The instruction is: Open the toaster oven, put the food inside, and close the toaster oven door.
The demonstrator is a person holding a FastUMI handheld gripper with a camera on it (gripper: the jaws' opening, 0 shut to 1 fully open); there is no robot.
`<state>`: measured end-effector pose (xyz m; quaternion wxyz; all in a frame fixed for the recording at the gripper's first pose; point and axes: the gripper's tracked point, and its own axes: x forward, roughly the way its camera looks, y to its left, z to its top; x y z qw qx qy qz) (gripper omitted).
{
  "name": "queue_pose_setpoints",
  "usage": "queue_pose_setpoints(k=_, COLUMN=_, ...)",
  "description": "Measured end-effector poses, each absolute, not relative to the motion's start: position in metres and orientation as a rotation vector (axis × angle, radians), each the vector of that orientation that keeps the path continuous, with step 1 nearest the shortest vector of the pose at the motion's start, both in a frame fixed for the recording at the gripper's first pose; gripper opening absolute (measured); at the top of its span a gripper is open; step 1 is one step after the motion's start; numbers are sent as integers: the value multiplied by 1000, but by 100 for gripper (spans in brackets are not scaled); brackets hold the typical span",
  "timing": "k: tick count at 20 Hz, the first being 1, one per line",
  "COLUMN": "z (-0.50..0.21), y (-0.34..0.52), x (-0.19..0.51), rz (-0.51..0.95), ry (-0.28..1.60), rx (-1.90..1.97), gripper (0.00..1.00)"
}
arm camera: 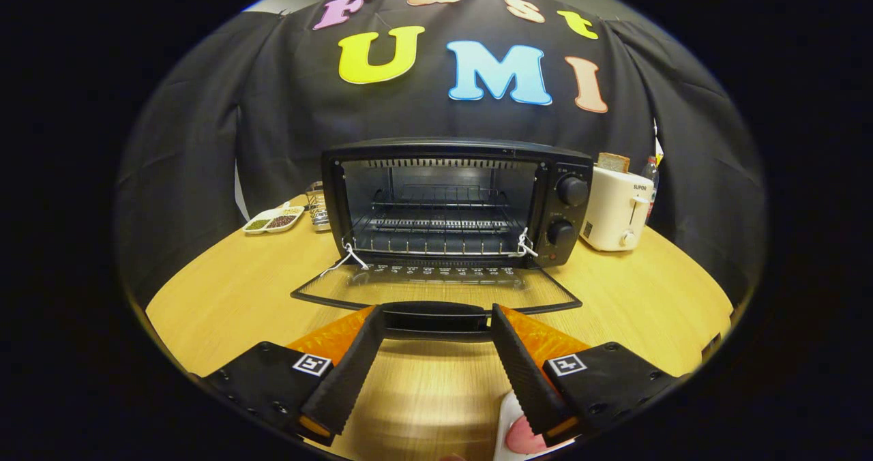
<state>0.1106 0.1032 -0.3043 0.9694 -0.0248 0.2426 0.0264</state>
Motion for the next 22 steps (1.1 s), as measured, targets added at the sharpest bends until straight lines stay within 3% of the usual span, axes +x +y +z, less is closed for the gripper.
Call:
queue_pose_setpoints(k=12, z=-262, y=58, x=41, rz=153, ry=632, rx=59, gripper=99)
queue_pose_setpoints(k=22, z=-294, y=-39, x=21, rz=235, ry=960, rx=126, gripper=99)
